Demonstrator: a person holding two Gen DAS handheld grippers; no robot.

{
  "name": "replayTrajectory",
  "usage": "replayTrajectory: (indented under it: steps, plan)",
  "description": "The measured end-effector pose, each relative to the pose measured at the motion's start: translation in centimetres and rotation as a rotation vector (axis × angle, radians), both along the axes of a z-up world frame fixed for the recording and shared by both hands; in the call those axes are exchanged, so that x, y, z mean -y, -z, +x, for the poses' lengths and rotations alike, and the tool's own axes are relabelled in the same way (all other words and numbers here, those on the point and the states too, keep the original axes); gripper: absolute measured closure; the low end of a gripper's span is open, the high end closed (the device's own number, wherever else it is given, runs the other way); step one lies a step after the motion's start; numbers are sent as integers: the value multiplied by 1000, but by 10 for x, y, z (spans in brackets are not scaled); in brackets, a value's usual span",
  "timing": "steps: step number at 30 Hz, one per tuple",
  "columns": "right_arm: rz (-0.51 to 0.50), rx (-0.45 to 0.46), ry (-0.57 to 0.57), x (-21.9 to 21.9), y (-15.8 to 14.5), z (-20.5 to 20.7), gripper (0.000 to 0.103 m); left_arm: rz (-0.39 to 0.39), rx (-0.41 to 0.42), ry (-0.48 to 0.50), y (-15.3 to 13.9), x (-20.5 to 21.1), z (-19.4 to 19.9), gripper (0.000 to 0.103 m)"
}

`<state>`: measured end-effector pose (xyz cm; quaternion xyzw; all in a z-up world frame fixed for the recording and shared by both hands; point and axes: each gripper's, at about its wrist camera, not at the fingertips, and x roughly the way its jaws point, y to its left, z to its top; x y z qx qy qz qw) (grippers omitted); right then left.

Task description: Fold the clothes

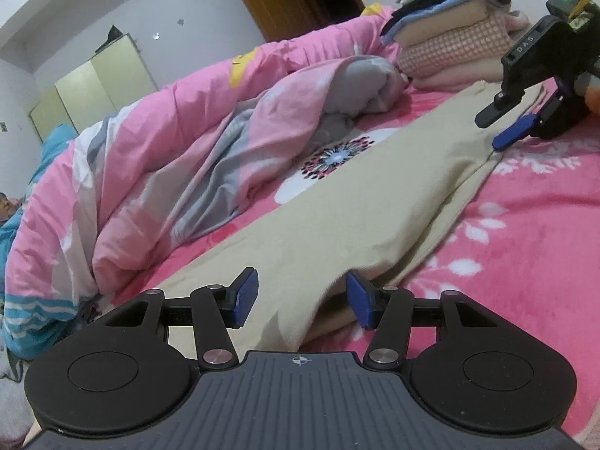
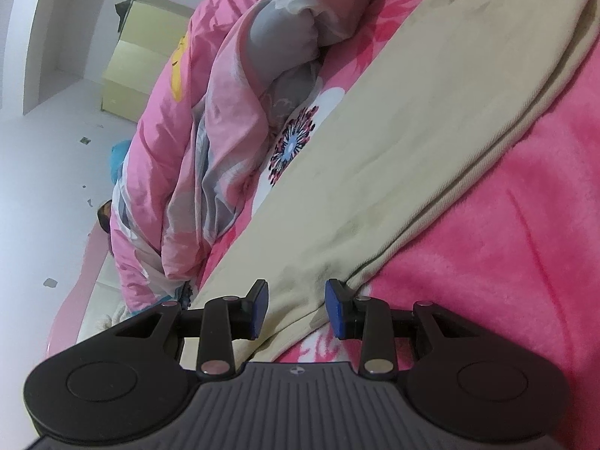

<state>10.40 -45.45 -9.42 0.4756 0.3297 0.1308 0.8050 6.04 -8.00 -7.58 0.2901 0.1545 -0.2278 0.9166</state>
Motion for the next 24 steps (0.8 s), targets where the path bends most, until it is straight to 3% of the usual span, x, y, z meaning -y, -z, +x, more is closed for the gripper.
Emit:
replayTrajectory:
  steps: [5, 10, 12, 15, 21, 24]
  plan:
    - [25, 10, 14, 2, 1, -1, 67, 37, 16, 57, 11, 17, 4, 49]
    - [44, 20, 21, 5, 2, -2, 67, 12, 85, 82, 13, 31, 5, 50]
    - [51, 24, 24, 7, 2, -3, 67, -59, 93, 66, 6, 29, 7, 50]
    - [61, 28, 26, 9, 3, -3, 67, -139, 25, 58, 0, 26, 15, 49]
    - [70, 34, 35, 9, 2, -5, 67, -27, 38, 134, 15, 46, 8, 49]
    - [76, 37, 40, 11, 2, -5, 67, -23, 65, 124, 13, 47, 5, 49]
